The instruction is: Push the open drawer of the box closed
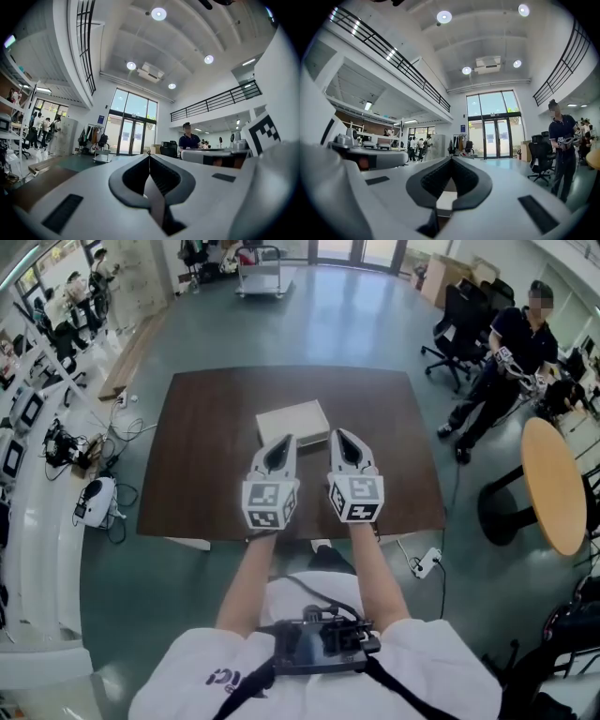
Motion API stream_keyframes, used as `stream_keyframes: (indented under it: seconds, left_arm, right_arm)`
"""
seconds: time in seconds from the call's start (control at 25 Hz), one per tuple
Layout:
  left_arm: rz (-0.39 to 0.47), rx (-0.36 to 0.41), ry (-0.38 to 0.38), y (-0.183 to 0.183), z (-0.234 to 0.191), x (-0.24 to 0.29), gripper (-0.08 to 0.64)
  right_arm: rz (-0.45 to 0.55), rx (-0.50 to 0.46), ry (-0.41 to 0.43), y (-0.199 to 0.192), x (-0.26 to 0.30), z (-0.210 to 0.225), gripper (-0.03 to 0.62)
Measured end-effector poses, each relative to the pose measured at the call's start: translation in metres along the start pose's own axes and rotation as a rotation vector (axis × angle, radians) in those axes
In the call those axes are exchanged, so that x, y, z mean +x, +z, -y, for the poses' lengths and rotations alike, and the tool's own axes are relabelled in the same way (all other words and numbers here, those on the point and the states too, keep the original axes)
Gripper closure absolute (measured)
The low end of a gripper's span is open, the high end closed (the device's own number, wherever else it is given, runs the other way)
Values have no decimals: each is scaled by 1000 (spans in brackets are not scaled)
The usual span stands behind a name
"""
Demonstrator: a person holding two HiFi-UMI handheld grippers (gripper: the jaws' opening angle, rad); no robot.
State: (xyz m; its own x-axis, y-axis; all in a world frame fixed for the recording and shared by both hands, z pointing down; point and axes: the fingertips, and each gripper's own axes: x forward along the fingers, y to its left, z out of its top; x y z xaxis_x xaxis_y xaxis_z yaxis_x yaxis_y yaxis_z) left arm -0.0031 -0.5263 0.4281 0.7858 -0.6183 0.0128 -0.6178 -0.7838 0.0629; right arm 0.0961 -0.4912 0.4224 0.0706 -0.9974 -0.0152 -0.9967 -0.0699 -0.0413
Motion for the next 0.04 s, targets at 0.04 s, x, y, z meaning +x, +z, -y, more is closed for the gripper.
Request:
stream_keyframes:
  seconds: [0.04]
  left_arm:
    - [0, -1, 16, 4, -12, 4, 551]
  right_arm:
    - [-7, 1, 14, 0, 13, -4, 588]
